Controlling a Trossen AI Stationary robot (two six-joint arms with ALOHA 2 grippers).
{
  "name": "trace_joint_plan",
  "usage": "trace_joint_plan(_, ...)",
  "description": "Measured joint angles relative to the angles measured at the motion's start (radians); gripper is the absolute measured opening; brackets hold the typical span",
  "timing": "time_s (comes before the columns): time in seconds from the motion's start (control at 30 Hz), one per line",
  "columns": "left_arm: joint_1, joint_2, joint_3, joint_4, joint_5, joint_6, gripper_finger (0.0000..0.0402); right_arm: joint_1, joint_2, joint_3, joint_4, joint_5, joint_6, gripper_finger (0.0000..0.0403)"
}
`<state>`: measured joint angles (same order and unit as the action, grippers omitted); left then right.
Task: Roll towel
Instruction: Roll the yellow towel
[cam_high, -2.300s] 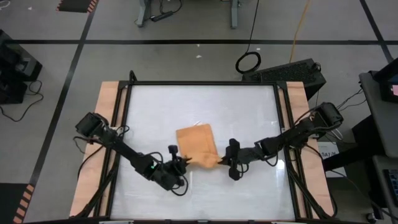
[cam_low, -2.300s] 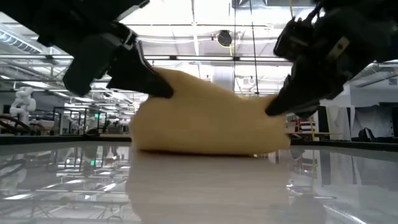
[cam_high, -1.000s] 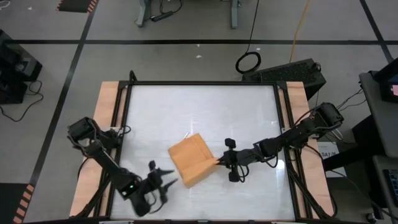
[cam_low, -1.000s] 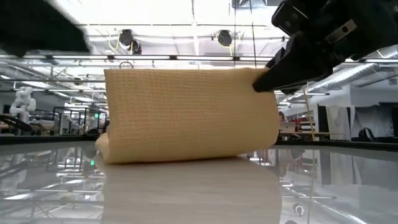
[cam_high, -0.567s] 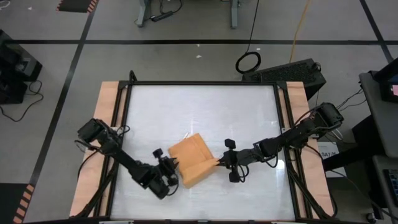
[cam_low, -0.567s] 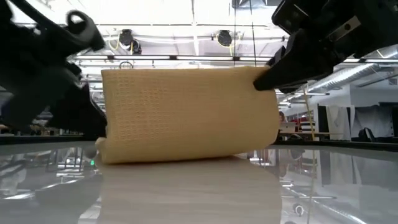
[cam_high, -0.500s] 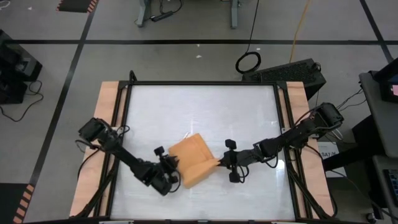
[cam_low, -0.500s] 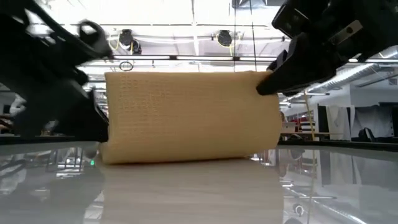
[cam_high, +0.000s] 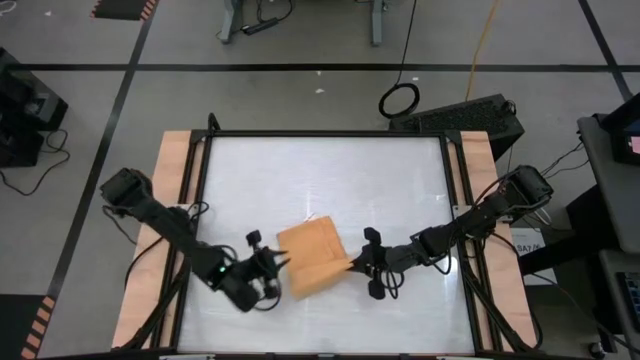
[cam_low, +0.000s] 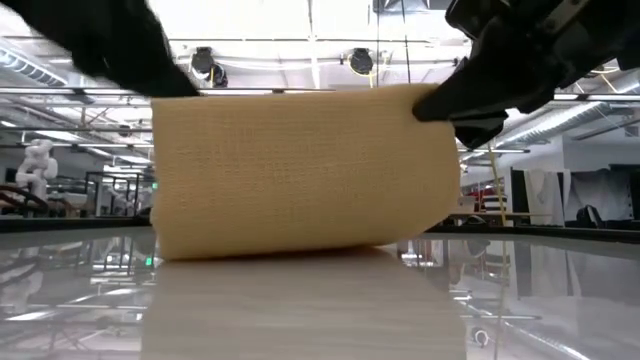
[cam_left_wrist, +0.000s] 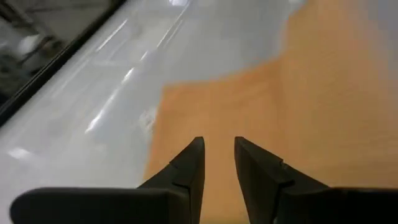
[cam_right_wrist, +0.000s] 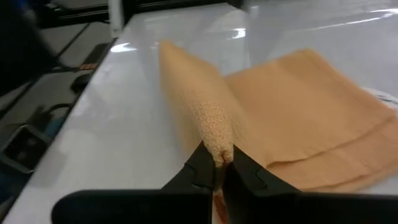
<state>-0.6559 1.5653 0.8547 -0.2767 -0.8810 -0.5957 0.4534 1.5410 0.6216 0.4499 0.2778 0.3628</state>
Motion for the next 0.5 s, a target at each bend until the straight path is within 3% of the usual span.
trace_joint_plan(0.13,-0.093,-0.004,0.0,0.187,-0.115,0.0,0.0094,0.0,0.0,0.0,-0.014,0.07,0.019,0.0006)
trace_joint_plan(0.23,-0.146,0.051,0.002,0.364,-0.128,0.024,0.0115,0.0,0.0,0.0,-0.017,0.083,0.023,0.0006)
trace_joint_plan(0.43,-0.213,0.227,0.002,0.635,-0.314,0.0,0.0211,-0.001,0.0,0.0,-0.058,0.083,0.038,0.0006)
trace_joint_plan(0.5,-0.211,0.299,0.001,0.715,-0.334,0.0,0.0241,-0.004,0.0,0.0,-0.071,0.083,0.038,0.0006)
